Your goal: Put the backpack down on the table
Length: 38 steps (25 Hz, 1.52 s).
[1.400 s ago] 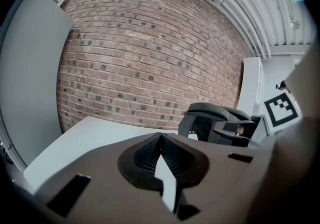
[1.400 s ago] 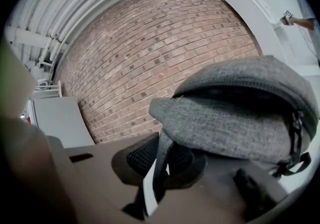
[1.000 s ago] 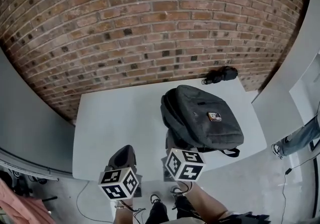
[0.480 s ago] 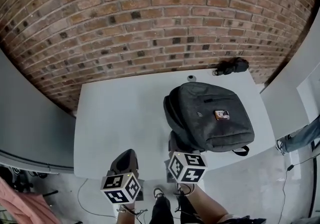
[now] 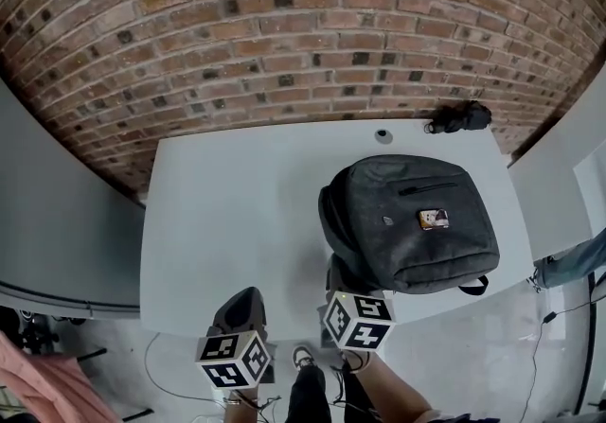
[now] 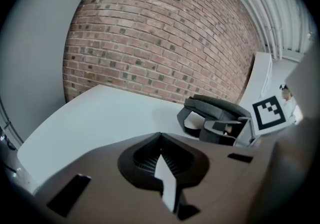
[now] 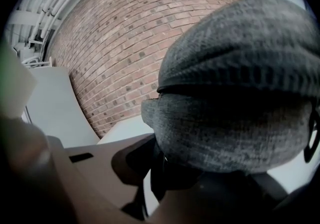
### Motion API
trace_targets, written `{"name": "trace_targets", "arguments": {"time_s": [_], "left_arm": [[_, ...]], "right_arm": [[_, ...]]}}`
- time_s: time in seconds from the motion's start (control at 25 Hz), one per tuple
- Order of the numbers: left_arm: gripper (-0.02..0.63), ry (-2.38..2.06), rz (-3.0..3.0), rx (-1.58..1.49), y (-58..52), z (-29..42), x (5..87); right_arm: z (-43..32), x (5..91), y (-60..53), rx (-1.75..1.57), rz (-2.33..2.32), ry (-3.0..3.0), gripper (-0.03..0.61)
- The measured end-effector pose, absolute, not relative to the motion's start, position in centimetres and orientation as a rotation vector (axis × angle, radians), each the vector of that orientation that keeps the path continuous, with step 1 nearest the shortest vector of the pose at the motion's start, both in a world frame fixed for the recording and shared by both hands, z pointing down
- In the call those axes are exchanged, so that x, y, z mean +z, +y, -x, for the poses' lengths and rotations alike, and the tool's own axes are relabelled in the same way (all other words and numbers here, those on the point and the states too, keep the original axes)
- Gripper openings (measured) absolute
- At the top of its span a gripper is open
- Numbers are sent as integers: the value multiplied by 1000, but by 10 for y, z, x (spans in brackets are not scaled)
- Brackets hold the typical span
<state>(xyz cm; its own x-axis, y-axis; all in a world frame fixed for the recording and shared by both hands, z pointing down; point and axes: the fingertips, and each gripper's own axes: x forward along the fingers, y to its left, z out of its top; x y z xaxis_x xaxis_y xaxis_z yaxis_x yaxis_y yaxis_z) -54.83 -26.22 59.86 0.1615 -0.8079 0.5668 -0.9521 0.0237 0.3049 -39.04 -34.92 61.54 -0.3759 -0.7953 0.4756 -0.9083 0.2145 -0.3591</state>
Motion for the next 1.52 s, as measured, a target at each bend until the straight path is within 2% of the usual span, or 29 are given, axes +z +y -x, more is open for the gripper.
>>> {"name": "trace_targets", "arguments": {"time_s": [0.68,1.24,1.52], "left_arm": [[11,-1612,-1772,293,-249,581,644],[11,-1591,-1764,285,-237,598,656],[11,-1582,-1766,269,-228,599,653]], "right_arm": [[409,669,-345,981,-1703,-2173,49],[415,685,-322,1036,-1780,-2094,138],[417,684,-300,1015,-1735,-2083,149]]}}
